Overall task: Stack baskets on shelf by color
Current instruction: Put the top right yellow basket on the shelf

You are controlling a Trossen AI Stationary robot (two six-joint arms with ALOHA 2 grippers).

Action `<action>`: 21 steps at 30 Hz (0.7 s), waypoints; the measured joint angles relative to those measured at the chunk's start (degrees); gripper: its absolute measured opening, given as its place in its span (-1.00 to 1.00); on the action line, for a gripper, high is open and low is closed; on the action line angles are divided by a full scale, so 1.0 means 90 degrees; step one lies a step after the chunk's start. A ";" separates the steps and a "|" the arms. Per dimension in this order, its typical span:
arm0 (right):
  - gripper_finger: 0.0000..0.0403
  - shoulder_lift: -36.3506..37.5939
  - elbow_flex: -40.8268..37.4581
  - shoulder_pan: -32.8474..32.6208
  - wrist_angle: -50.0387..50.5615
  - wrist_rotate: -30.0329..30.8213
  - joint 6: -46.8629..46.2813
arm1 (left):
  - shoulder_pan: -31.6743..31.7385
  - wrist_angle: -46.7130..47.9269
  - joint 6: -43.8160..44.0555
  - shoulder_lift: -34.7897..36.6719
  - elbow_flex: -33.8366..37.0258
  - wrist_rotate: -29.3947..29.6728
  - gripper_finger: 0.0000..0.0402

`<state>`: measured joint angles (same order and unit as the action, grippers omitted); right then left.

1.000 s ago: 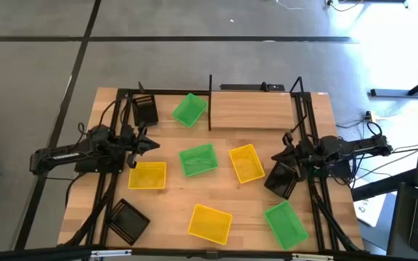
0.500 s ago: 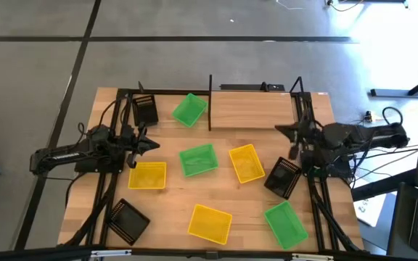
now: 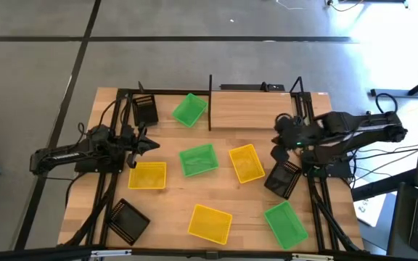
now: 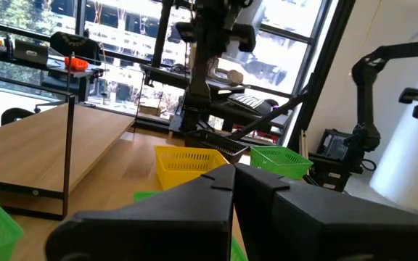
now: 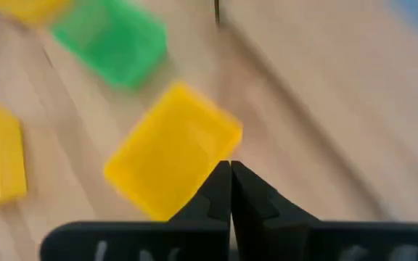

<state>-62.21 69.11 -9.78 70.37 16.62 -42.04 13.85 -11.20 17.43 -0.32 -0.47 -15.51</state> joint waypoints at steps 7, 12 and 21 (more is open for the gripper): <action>-0.96 -0.0816 -0.0011 0.0530 0.0221 -0.1223 0.0129 | 0.0000 0.0000 0.0000 0.0001 0.0000 0.0000 -1.00; -0.86 -0.1267 -0.0016 0.0975 0.0170 -0.1363 0.0535 | 0.0000 -0.0001 0.0196 0.0002 -0.0002 0.0022 -1.00; -0.51 -0.1931 -0.0019 0.1558 -0.0151 -0.2042 0.1046 | -0.0002 0.0549 0.0216 -0.0226 -0.0600 -0.0029 -1.00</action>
<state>-79.59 68.95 4.24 69.01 -1.76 -32.62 13.82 -6.26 19.38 -2.35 -5.87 -15.77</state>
